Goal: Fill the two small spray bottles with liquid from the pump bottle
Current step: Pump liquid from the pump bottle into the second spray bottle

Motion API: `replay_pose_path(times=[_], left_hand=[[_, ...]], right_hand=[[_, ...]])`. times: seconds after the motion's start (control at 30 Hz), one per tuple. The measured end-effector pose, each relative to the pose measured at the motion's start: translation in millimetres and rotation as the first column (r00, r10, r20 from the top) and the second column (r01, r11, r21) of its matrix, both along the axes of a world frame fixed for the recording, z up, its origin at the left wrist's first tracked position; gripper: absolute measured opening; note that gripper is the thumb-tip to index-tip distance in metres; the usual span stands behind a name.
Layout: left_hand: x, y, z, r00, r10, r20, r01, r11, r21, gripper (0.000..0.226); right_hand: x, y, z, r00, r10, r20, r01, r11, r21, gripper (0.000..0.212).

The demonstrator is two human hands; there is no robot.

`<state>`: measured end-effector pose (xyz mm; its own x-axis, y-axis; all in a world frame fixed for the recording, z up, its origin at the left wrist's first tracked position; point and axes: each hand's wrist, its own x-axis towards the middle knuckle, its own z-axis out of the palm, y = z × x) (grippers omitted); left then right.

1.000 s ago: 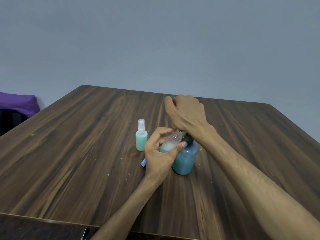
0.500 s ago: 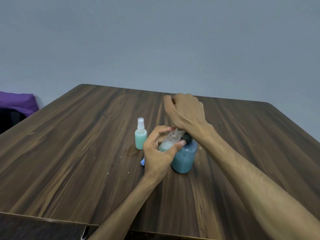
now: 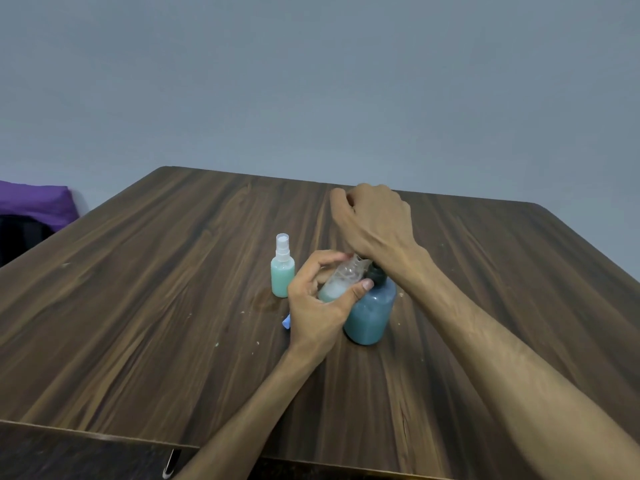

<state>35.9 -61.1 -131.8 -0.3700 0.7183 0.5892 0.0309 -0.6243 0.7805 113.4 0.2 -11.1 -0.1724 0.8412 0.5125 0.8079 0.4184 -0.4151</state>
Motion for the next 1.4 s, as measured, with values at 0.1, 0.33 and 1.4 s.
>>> replay_pose_path(times=[0.1, 0.33, 1.4], left_hand=[[0.4, 1.3, -0.1, 1.000, -0.004, -0.005, 0.004, 1.000, -0.001, 0.042], [-1.5, 2.0, -2.8, 1.000, 0.000, 0.003, 0.000, 1.000, -0.005, 0.041], [-0.2, 2.8, -2.7, 1.000, -0.002, 0.007, 0.002, 1.000, 0.019, 0.041]], right_hand=[[-1.4, 3.2, -2.0, 1.000, 0.007, 0.008, -0.007, 1.000, -0.024, 0.055], [-2.1, 4.1, 2.3, 1.000, -0.004, 0.026, 0.004, 1.000, -0.009, 0.054], [-1.5, 1.2, 3.5, 1.000, -0.005, 0.000, 0.005, 1.000, 0.002, 0.055]])
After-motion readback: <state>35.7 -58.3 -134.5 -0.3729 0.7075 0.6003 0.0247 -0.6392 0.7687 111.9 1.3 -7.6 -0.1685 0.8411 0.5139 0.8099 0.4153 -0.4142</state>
